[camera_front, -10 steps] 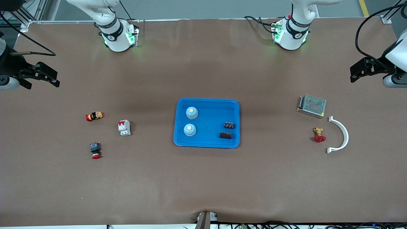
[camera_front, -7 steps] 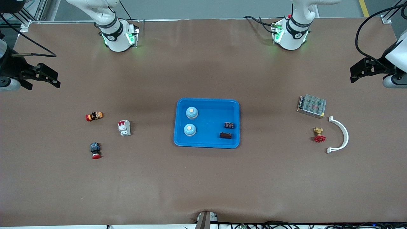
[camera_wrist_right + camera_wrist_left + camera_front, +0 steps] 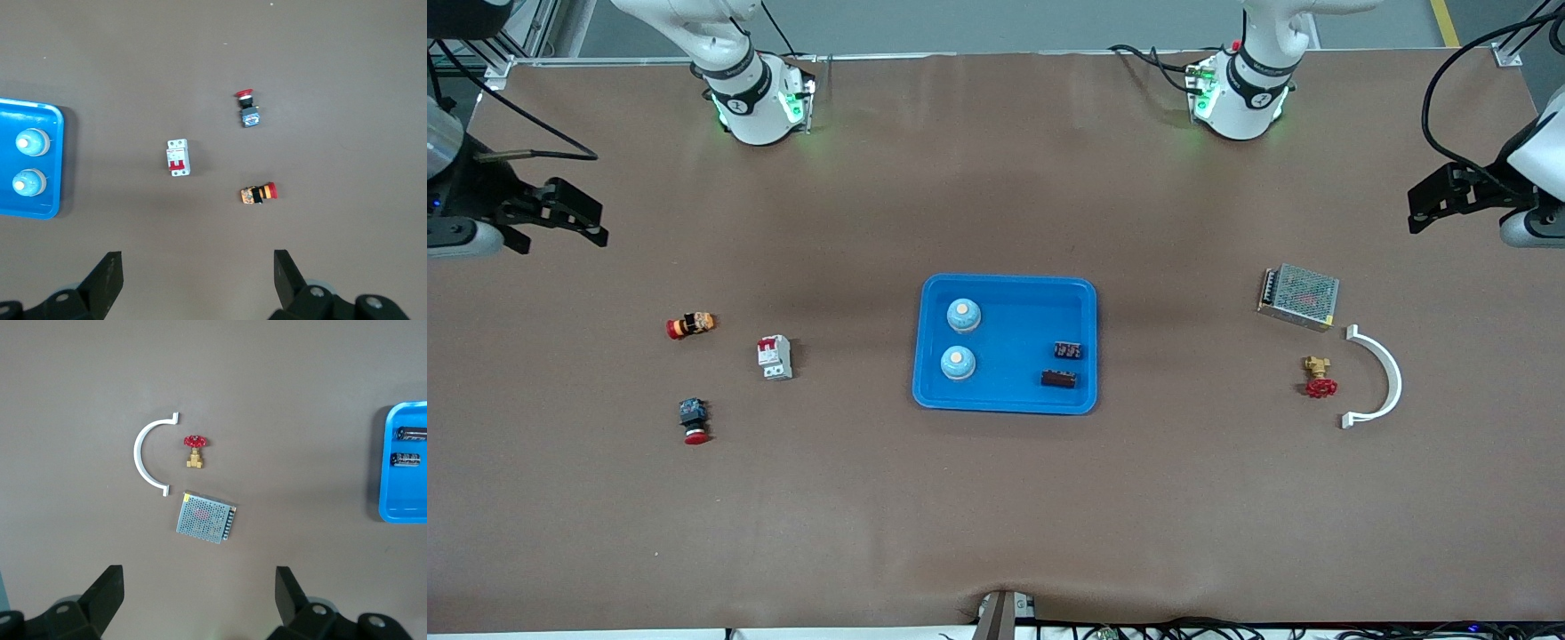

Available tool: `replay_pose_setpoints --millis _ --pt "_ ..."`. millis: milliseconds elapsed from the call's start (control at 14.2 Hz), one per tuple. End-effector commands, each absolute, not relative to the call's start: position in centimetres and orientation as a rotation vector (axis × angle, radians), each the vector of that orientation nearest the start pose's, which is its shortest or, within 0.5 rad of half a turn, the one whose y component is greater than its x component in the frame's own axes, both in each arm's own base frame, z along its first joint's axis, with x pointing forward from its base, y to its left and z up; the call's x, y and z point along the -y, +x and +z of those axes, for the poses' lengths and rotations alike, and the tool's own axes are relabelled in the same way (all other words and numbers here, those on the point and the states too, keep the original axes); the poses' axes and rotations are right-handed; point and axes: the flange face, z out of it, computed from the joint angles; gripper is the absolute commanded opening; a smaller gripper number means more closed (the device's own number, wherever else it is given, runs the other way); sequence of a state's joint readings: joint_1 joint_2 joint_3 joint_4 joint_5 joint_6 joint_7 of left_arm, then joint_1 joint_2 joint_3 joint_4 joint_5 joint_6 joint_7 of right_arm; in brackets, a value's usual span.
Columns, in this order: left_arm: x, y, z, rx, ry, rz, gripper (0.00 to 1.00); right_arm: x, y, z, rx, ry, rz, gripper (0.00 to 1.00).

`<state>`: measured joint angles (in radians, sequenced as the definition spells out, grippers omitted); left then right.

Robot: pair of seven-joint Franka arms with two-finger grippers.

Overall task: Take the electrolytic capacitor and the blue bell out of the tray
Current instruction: 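Move the right gripper toward the bells while the left gripper approaches the tray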

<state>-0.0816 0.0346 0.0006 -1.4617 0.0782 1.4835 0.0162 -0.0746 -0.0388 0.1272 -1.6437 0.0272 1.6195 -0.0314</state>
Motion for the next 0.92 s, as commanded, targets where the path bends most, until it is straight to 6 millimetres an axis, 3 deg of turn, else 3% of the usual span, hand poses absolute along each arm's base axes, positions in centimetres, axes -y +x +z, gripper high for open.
replay_pose_setpoints --millis 0,424,706,848 --pt "3.6 55.8 64.8 -0.159 -3.078 0.000 1.00 -7.1 55.1 61.2 0.058 -3.111 -0.024 1.00" --pt "3.3 56.9 62.4 -0.081 -3.178 0.072 1.00 -13.7 55.2 59.5 0.071 -3.093 -0.014 1.00" --pt "4.4 57.4 60.6 0.187 -3.169 0.132 1.00 -18.2 54.8 58.3 -0.010 -3.088 0.004 1.00" --pt "4.7 57.6 59.8 0.228 -3.217 0.171 1.00 -21.8 54.1 56.7 -0.026 -3.096 0.053 1.00"
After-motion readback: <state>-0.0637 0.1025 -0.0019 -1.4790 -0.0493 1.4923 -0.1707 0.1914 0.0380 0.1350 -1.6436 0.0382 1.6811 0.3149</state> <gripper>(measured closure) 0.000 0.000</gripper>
